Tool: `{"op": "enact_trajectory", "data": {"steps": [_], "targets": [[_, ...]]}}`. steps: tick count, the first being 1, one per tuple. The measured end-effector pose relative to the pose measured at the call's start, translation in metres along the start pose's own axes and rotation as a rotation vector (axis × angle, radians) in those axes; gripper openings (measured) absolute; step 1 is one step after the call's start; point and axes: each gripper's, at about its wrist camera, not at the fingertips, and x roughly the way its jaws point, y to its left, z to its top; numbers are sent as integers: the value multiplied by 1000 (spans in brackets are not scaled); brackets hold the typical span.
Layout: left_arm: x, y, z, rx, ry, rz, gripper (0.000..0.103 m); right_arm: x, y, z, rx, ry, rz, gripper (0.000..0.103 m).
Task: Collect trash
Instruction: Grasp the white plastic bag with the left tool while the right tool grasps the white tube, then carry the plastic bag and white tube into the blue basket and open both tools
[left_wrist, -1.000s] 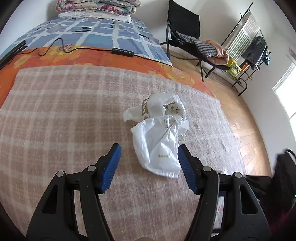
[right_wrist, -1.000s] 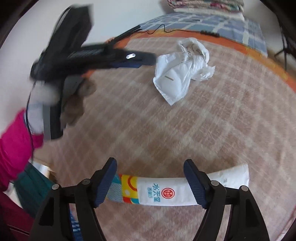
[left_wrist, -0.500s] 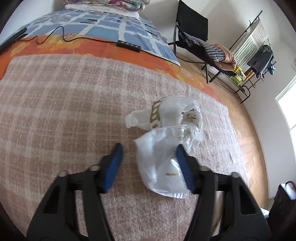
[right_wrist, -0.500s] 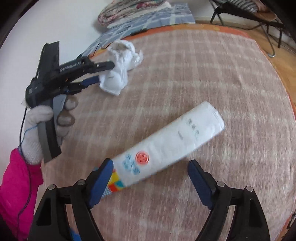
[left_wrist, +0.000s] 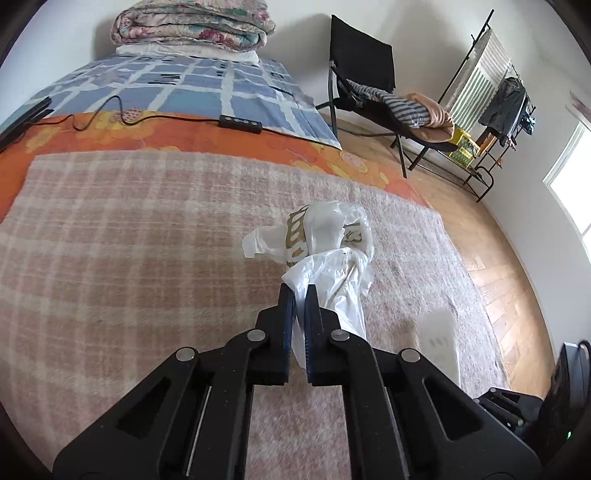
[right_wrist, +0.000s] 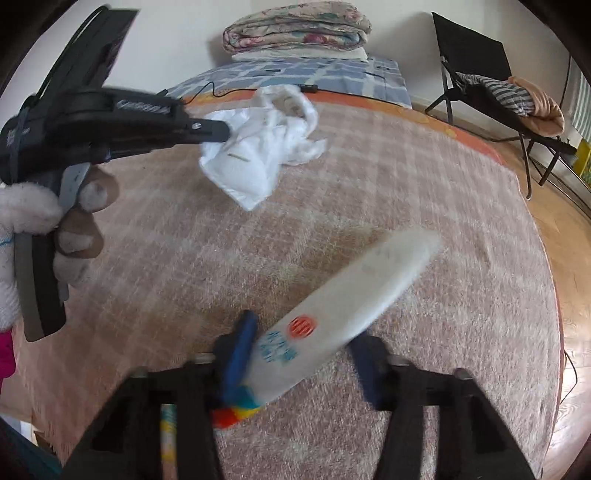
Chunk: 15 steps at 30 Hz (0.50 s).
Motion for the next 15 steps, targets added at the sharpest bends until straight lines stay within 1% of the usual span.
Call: {"op": "enact_trajectory", "data": {"steps": [1, 3, 6, 8, 10, 15], "targets": [[-7, 3, -2, -1, -5, 3, 3, -2, -4, -1, 11, -1, 10, 28], [-19, 7, -6, -5, -14, 3, 3, -4, -9, -2, 40, -2, 40, 15], [-37, 11, -11, -10, -31, 3, 3, -7, -17, -7, 99, -7, 78, 9], [-51, 14, -17, 0, -38, 13, 3, -11, -20, -10, 137, -19, 97, 6], [-63, 15, -23, 6, -41, 18, 3, -14, -20, -12, 152, -30, 101, 6], [-94, 15, -40, 17, -39, 19, 3, -31, -12, -22, 144, -45, 91, 6]]}}
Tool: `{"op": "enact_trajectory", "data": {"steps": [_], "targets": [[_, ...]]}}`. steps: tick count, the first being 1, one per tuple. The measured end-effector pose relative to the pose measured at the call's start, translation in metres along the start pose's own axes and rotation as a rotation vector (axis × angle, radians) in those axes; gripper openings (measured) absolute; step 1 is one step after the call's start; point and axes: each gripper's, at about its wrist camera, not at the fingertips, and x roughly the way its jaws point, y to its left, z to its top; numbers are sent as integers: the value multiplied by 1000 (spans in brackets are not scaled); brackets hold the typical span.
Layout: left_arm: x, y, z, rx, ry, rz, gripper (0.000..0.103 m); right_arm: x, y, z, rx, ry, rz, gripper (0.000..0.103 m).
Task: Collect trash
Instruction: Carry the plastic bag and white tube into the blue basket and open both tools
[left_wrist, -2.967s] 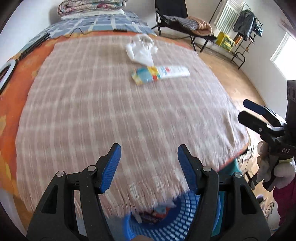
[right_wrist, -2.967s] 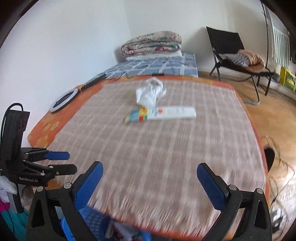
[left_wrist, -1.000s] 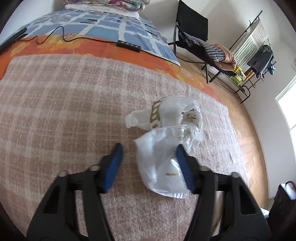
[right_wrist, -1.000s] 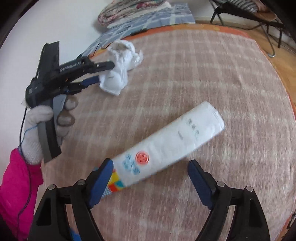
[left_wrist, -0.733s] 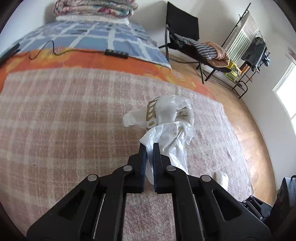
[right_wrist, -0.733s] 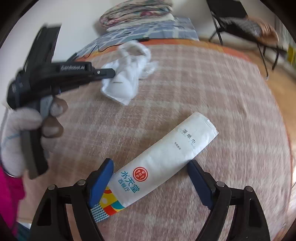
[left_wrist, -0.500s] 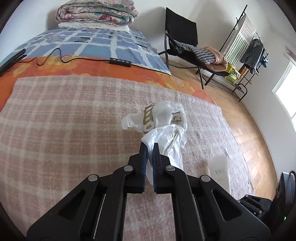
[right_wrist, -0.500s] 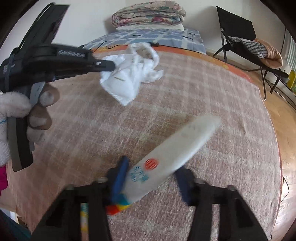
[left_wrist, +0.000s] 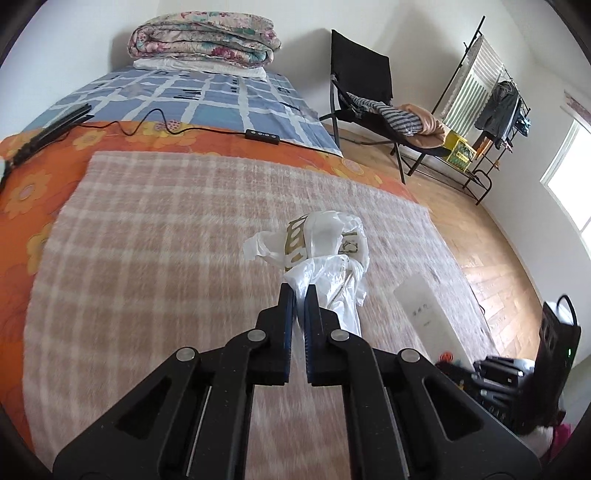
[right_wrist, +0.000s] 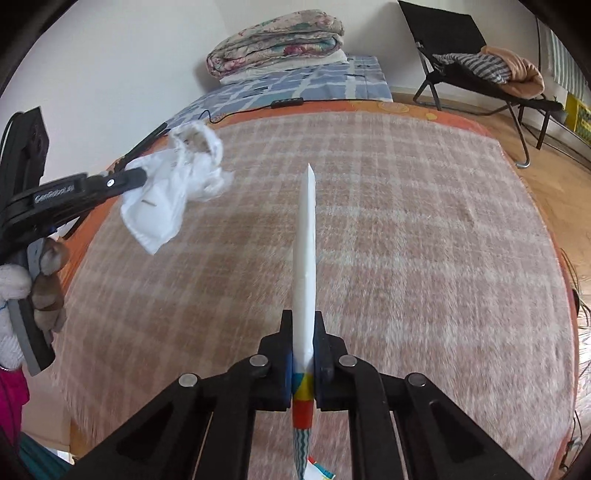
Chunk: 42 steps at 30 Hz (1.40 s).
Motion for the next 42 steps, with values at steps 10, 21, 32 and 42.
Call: {"op": "enact_trajectory", "data": {"steps": [10, 21, 32, 42], "targets": [[-81, -17, -42, 32, -7, -33, 3, -55, 19, -21, 2, -42, 25, 6], [-167, -20, -101, 6, -34, -45, 3, -124, 60, -64, -80, -79, 45, 6], [-210, -30, -164, 39, -13, -15, 3, -159, 89, -117, -128, -71, 73, 6], [-214, -58, -217, 135, 51, -18, 3, -167, 102, -170, -148, -27, 77, 6]]}}
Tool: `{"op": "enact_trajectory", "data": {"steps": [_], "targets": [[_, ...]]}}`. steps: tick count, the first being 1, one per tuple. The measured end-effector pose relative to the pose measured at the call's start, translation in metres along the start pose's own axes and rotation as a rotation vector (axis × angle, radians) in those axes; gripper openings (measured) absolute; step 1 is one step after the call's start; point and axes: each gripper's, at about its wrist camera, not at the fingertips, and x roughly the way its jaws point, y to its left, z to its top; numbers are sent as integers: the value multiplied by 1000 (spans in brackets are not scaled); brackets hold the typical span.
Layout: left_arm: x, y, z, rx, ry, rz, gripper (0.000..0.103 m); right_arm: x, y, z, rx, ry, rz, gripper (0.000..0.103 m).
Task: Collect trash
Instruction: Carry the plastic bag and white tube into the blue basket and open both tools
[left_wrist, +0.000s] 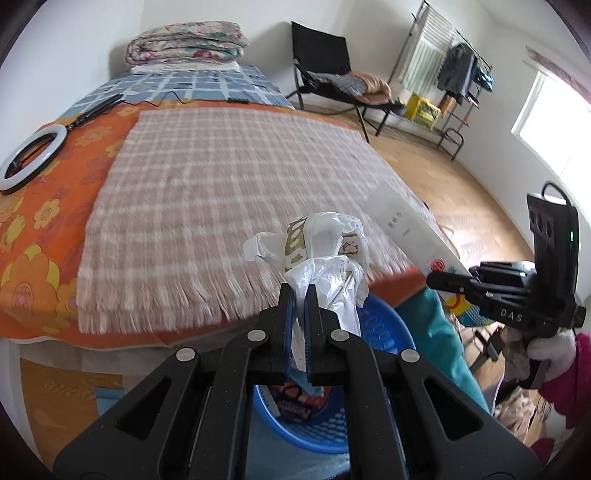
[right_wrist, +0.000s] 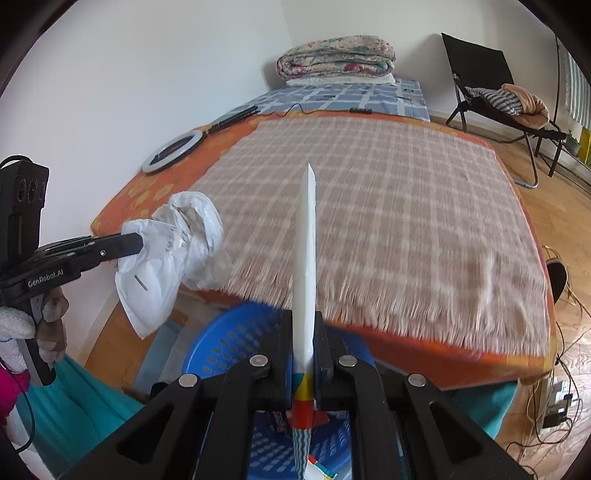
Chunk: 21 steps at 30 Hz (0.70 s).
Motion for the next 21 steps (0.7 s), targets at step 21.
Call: {"op": "enact_trajectory", "data": {"steps": [21], "targets": [[34, -15, -57, 26, 160, -16, 3, 31, 8, -63, 32, 143, 22, 6]]}}
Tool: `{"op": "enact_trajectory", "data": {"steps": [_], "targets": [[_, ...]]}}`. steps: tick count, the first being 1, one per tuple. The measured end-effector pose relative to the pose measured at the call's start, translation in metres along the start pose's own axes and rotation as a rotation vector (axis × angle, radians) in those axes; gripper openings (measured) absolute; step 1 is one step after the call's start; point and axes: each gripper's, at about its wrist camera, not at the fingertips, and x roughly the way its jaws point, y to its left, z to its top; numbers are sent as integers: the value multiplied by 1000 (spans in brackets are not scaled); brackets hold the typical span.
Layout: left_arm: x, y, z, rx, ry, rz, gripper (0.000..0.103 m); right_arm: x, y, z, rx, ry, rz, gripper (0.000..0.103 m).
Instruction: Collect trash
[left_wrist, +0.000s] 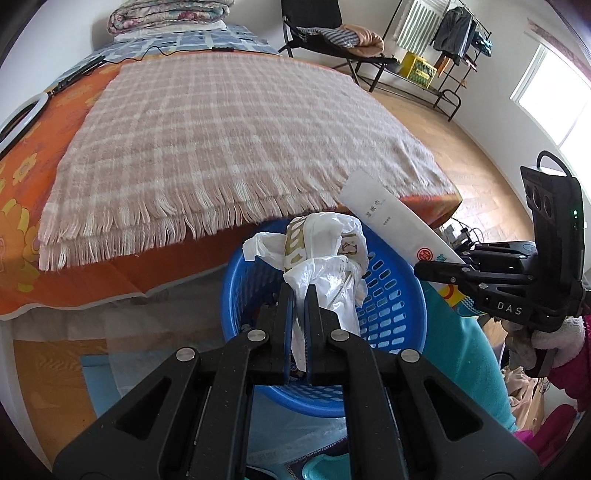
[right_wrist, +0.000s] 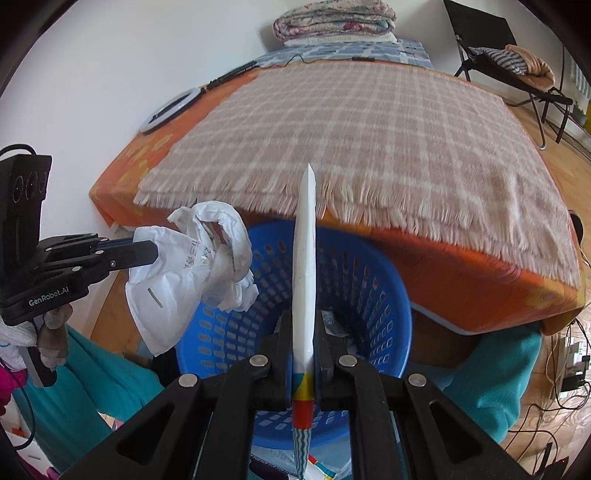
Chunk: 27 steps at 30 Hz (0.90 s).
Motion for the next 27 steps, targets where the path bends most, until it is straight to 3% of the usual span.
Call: {"op": "enact_trajectory", "data": {"steps": [7, 9, 12, 13, 17, 21, 23, 27], "targets": [[6, -4, -2, 9, 22, -2, 3, 8, 1, -3, -1, 15, -6, 11], [7, -3, -3, 9, 25, 3, 3, 8, 1, -3, 2, 10, -9, 24], [11, -5, -5, 8, 40, 5, 5, 8, 0, -2, 4, 6, -13, 29], [12, -4, -4, 8, 43, 5, 10, 9, -1, -2, 5, 7, -15, 30], [13, -2, -4, 7, 39, 10, 36, 9, -3, -3, 16, 1, -25, 58], [14, 0, -2, 3, 35, 15, 45, 9, -5, -3, 27, 4, -41, 73], [13, 1, -2, 0, 31, 19, 56, 9, -5, -3, 35, 4, -52, 80], [12, 1, 1, -5, 24, 28, 57, 6, -5, -2, 49, -7, -71, 90]]}}
